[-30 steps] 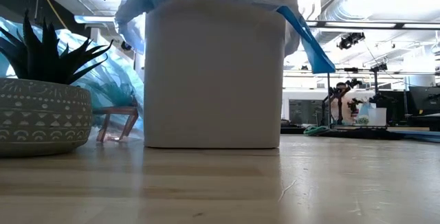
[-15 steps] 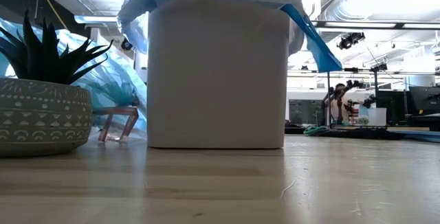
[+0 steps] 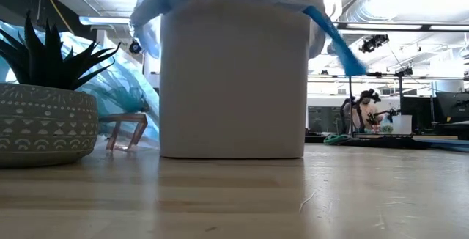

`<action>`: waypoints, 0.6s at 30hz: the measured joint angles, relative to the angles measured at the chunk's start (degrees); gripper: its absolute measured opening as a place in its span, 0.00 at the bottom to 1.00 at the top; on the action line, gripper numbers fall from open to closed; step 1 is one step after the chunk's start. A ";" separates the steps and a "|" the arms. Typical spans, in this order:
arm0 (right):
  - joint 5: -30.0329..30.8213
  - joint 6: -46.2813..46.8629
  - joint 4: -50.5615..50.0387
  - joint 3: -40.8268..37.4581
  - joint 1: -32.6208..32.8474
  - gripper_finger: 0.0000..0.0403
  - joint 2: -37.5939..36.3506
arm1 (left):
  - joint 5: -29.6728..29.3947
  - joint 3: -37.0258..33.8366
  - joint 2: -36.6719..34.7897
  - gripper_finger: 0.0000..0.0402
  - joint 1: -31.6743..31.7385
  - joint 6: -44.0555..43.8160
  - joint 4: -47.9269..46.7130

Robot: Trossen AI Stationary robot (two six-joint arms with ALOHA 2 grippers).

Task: Place trash/remove bag and relplace
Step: Close the trash bin using the trash bin lid

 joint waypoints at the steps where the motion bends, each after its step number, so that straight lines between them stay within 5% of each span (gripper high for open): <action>1: -0.14 0.03 0.08 0.00 -0.01 0.32 0.00 | -0.13 1.04 1.26 0.56 0.00 -0.42 -1.69; 8: 1.01 -0.76 1.00 -0.09 0.29 0.32 -0.14 | -0.55 6.09 4.46 0.50 -0.28 1.06 -5.28; 18: 3.35 -4.03 0.13 3.09 2.48 0.32 -0.17 | -10.15 9.02 -1.92 0.45 -2.62 5.42 -1.07</action>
